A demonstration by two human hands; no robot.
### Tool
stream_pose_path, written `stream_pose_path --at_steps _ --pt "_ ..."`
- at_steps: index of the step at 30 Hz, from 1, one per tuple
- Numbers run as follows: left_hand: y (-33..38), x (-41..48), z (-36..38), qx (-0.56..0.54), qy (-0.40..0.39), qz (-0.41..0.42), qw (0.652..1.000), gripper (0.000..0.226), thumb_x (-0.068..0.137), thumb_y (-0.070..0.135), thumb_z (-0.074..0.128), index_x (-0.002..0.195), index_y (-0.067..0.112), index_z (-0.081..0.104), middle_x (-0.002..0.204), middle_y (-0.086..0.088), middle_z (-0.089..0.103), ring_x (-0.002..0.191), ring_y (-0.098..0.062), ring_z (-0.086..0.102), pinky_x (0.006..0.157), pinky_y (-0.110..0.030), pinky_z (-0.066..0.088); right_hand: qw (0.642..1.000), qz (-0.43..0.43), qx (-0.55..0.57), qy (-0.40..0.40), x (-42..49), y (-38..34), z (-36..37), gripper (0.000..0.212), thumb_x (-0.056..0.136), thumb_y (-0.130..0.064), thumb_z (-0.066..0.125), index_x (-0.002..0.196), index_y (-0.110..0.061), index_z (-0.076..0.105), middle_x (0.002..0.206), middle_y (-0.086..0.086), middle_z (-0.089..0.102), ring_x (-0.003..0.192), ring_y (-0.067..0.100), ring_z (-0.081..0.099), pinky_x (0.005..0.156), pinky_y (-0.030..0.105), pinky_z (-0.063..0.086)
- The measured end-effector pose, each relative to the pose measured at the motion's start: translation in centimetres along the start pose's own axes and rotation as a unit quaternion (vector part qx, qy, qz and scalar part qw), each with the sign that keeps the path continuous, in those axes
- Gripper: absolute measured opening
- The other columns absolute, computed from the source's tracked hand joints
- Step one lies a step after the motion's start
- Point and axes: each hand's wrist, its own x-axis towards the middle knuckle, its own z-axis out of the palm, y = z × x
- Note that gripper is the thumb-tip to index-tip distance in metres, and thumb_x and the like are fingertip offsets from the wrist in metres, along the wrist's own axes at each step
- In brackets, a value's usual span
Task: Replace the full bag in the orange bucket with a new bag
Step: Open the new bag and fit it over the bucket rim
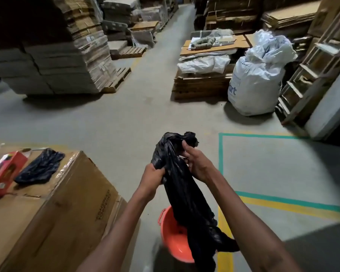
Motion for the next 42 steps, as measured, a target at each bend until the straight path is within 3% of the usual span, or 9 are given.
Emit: stream_pose_path --at_steps 5,8,14,21,26,31,35,38,42 --pt "0.8 3.3 -0.4 -0.056 0.045 -0.013 0.997 0.022 0.095 0.002 0.054 0.102 0.008 0.074 0.091 -0.012 0.074 0.078 -0.024 0.066 0.070 -0.035 0.053 0.978 0.106 -0.125 -0.128 -3.8 4.1 -4.3 0.073 0.078 -0.050 0.075 0.123 0.005 0.058 0.117 0.014 0.064 0.098 0.013 0.066 0.089 0.029 0.050" --pt "0.7 4.2 -0.8 -0.136 0.097 -0.053 0.985 0.032 0.097 0.007 0.056 0.069 0.010 0.071 0.064 -0.003 0.068 0.066 -0.023 0.059 0.060 -0.027 0.051 0.971 0.087 -0.202 -0.094 -5.3 5.3 -6.2 0.014 0.090 -0.012 0.059 0.101 -0.009 0.066 0.089 -0.005 0.071 0.073 -0.001 0.063 0.070 0.020 0.048" --pt "-1.2 2.4 -0.5 -0.062 -0.096 -0.163 0.980 0.076 0.069 0.086 0.056 0.086 0.012 0.055 0.069 -0.009 0.044 0.059 -0.021 0.044 0.053 -0.031 0.035 0.992 -0.009 -0.082 0.094 -4.9 5.8 -2.8 0.031 0.093 0.007 0.046 0.084 -0.008 0.072 0.074 0.010 0.070 0.059 0.020 0.068 0.053 0.025 0.052" --pt "-2.5 -0.1 -0.9 -0.003 -0.196 -0.087 0.977 0.078 0.081 0.072 0.059 0.128 0.010 0.055 0.124 -0.014 0.066 0.112 -0.021 0.065 0.096 -0.038 0.052 0.973 0.047 -0.150 0.168 -2.7 6.0 -1.1 0.013 0.087 0.007 0.055 0.081 0.005 0.066 0.079 0.024 0.065 0.069 0.030 0.063 0.069 0.042 0.056" --pt "-1.1 -0.1 -1.9 0.006 -0.213 -0.050 0.976 0.037 0.076 0.035 0.075 0.110 0.022 0.066 0.110 -0.004 0.074 0.101 -0.017 0.070 0.085 -0.030 0.056 0.965 0.073 -0.159 0.197 -2.0 6.2 -1.5 0.022 0.088 0.001 0.053 0.095 0.014 0.070 0.090 0.029 0.071 0.077 0.037 0.069 0.078 0.047 0.058" --pt "-1.8 1.0 -1.6 -0.035 -0.057 -0.116 0.991 0.022 0.095 0.020 0.054 0.107 0.009 0.068 0.103 -0.012 0.075 0.095 -0.029 0.071 0.082 -0.043 0.059 0.929 0.110 -0.290 0.200 -1.9 5.7 -1.5 0.071 0.084 -0.073 0.052 0.089 -0.006 0.075 0.090 0.011 0.075 0.081 0.022 0.070 0.075 0.033 0.054" --pt "-2.1 1.1 -1.2 -0.032 -0.077 -0.118 0.990 0.025 0.098 0.019 0.050 0.107 0.009 0.071 0.102 -0.010 0.076 0.098 -0.027 0.071 0.078 -0.039 0.057 0.931 0.105 -0.280 0.208 -2.1 5.5 -1.7 0.113 0.061 -0.098 0.040 0.136 -0.014 0.047 0.131 0.003 0.061 0.118 0.024 0.060 0.102 0.038 0.044" --pt "-2.3 1.2 -0.8 -0.037 -0.067 -0.125 0.989 0.023 0.096 0.014 0.053 0.101 0.002 0.071 0.098 -0.017 0.075 0.098 -0.032 0.071 0.080 -0.041 0.056 0.935 0.057 -0.306 0.172 -2.8 5.6 -1.7 0.091 0.074 -0.074 0.065 0.143 -0.020 0.042 0.128 0.000 0.061 0.118 0.021 0.061 0.095 0.027 0.048" --pt "-2.8 1.8 -1.1 -0.052 -0.024 -0.144 0.988 0.025 0.093 0.005 0.048 0.100 0.001 0.071 0.099 -0.023 0.074 0.096 -0.041 0.069 0.075 -0.043 0.055 0.891 -0.016 -0.368 0.265 -2.7 5.3 -2.5 0.017 0.087 -0.015 0.059 0.072 -0.011 0.066 0.072 0.005 0.069 0.072 0.021 0.066 0.059 0.027 0.042"
